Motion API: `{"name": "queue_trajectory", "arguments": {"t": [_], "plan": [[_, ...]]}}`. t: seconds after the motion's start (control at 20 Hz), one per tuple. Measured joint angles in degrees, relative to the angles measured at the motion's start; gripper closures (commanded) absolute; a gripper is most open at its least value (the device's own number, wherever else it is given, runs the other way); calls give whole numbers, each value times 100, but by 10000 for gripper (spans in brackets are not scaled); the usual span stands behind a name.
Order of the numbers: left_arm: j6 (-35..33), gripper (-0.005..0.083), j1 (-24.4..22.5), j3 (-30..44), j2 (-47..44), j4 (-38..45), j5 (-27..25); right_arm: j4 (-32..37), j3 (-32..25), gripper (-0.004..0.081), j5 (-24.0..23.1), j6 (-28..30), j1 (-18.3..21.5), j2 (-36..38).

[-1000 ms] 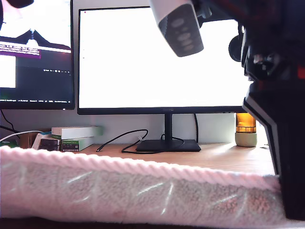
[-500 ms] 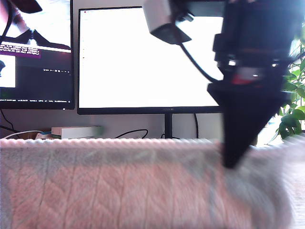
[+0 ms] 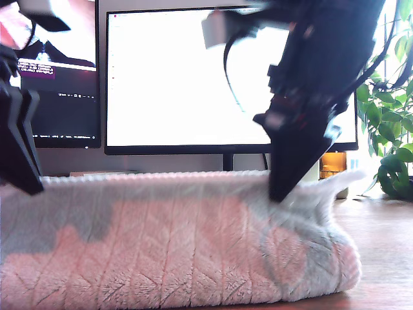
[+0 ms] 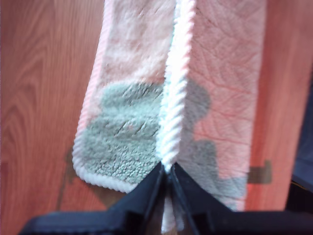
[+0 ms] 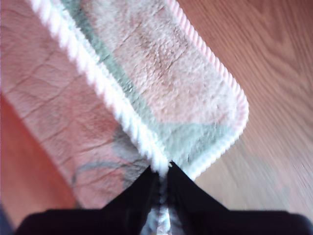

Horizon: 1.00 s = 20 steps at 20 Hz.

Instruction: Fold the tea towel to a neat square and place it to the right

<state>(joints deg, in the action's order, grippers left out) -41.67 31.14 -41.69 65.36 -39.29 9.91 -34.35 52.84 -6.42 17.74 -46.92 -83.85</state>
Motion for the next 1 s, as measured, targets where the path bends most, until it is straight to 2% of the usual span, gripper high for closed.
{"name": "queue_trajectory", "arguments": {"t": [0.3,0.45,1.0], "plan": [[-168,797,-118,0,256,356,-31,310,79,783,-22,107,101,-422],[-221,797,-136,0,431,492,-44,520,83,783,-282,210,114,-603],[-363,797,-382,0,1029,1257,-61,876,94,783,-470,533,275,-815]]}}
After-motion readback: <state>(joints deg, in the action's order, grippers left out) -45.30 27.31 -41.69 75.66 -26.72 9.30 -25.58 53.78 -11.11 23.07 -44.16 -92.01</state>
